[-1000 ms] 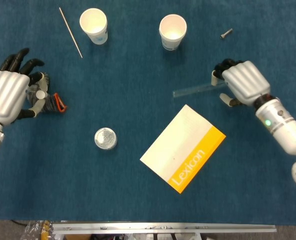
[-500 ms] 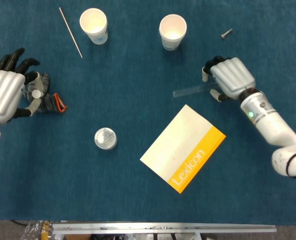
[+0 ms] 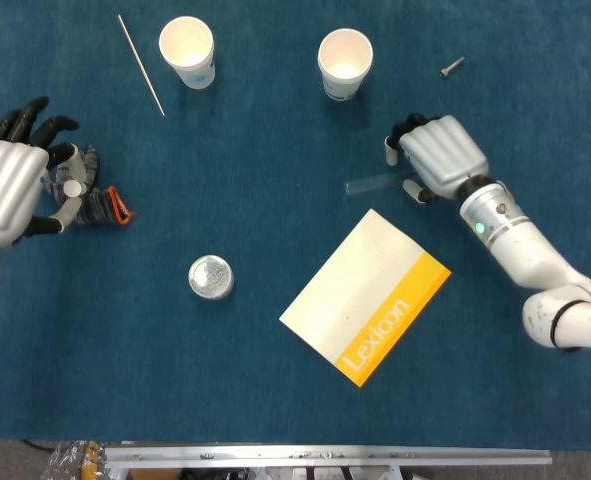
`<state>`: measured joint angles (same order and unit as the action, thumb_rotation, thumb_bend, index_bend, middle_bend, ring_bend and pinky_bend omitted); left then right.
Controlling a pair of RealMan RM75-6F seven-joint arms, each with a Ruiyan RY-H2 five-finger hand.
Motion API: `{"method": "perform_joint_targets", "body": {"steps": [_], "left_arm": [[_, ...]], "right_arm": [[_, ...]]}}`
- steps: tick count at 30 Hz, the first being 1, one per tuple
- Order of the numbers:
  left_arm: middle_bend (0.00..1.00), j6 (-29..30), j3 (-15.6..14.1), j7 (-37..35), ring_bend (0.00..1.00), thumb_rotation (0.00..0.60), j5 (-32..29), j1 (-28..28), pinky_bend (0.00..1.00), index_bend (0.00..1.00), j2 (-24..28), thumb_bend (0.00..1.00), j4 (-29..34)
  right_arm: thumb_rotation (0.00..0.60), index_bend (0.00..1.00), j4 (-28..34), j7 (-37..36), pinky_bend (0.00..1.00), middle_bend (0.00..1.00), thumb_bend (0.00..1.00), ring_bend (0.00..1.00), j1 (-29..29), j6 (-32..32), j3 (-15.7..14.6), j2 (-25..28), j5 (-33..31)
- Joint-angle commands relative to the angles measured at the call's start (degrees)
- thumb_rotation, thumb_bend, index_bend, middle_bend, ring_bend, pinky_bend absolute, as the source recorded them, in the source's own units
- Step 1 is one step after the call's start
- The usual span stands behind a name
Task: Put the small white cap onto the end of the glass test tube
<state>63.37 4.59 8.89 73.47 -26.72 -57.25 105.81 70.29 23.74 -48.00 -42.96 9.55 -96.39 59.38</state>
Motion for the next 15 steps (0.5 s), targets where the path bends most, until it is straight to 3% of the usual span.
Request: {"method": "perform_joint_targets", "body": {"steps": [1,15], "left_arm": [[0.19,-0.07,-0.02,-0.28,0.00,0.600,0.18,0.07,0.00,0.54,0.00,0.35,-0.04],[0.19,-0.49,-0.05,-1.77,0.00,0.600,1.06,0.24,0.00,0.54,-0.45,0.35,-0.82]], "right_arm": [[0.600,0.47,0.27,0.68,0.38,0.32,0.27,0.21,-0.12,-0.33,-0.37,-0.06,-0.38],[0.600,0.49,-0.15,3.59,0.38,0.32,0.27,0.21,-0.64,-1.25,-1.45,-0.48,-2.52]]}}
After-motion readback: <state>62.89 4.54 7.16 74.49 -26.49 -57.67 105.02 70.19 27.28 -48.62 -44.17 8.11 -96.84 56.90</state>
